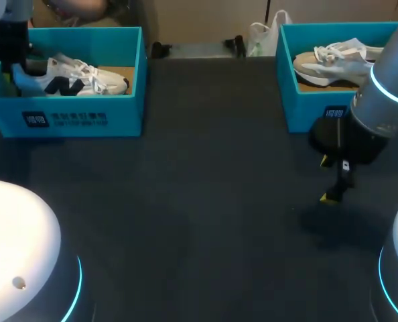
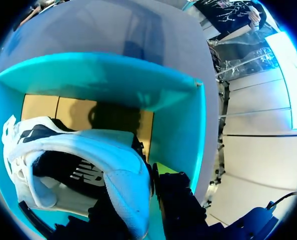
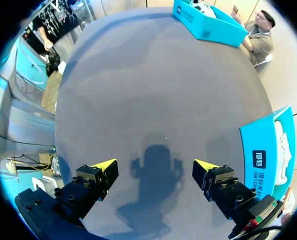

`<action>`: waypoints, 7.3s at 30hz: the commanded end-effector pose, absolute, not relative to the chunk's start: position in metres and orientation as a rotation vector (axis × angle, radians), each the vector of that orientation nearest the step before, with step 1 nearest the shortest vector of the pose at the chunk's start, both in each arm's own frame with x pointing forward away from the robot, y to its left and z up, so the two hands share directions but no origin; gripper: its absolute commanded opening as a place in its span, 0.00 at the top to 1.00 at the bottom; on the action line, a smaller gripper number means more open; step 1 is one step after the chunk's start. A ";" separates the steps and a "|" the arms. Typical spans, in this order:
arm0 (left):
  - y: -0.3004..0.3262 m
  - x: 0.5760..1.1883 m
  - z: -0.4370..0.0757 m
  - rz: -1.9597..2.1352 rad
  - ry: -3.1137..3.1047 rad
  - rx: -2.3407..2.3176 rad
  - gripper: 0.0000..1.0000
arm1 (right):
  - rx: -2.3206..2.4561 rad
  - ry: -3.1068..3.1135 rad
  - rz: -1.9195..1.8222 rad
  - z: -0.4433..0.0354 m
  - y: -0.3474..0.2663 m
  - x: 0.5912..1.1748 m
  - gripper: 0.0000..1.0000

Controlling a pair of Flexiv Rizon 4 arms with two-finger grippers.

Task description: Take the shoe out of the shoebox, open the shoe tongue, remove and reinsert the insole, then place the shoe into the shoebox

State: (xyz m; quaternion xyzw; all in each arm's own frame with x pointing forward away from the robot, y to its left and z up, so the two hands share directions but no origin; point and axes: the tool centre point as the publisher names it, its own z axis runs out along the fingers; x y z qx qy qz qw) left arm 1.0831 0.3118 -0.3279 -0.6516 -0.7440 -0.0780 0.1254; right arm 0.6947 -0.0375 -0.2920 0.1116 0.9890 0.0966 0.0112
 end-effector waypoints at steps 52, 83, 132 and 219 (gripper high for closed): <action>0.289 1.057 -0.386 -0.130 -2.205 -1.937 0.73 | 0.348 3.083 0.299 -0.293 -0.037 0.694 0.00; 0.277 1.023 -0.276 -0.067 -2.250 -2.054 0.00 | 0.348 3.083 0.299 -0.293 -0.037 0.694 0.00; 0.291 0.996 -0.225 0.005 -2.189 -2.126 0.00 | 1.343 2.845 0.113 -0.204 -0.099 0.881 0.00; 0.291 0.996 -0.225 0.005 -2.189 -2.126 0.00 | 2.201 1.970 -0.220 -0.319 -0.313 1.154 0.28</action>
